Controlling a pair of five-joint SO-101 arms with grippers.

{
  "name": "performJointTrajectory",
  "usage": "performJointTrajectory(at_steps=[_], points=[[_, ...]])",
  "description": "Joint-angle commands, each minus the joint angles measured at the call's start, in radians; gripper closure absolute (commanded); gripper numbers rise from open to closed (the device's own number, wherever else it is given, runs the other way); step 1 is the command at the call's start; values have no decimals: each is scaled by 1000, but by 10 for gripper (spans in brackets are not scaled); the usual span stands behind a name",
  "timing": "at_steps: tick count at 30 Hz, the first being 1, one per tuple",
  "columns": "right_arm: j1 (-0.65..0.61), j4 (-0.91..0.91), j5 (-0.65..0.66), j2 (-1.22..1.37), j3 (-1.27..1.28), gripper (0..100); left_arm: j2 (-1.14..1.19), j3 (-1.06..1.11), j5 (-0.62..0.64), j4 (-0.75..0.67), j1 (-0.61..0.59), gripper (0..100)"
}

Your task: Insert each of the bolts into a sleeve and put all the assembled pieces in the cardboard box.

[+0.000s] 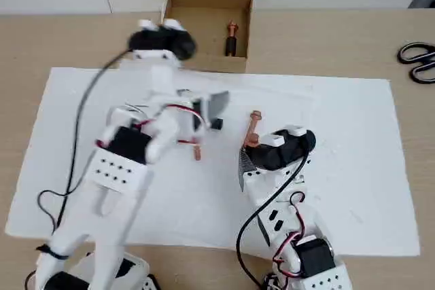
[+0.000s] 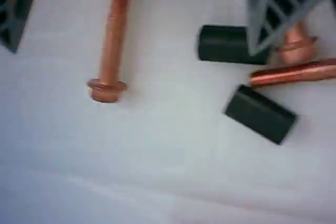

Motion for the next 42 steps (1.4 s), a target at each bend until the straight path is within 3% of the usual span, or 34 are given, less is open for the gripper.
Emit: performJointTrajectory(at_steps=[1, 7, 12, 29, 42], points=[[-1, -31, -2, 8, -127, 995, -20, -127, -12, 127, -110, 733], [39, -96, 44, 252, -362, 995, -21, -162, -14, 224, -245, 733], [84, -108, 48, 639, -692, 995, -21, -157, -14, 239, -302, 733], [173, -114, 48, 2023, -1827, 995, -23, -124, -15, 284, -364, 733], [159, -114, 46, 2737, -2608, 995, -23, -107, -15, 284, -364, 733]])
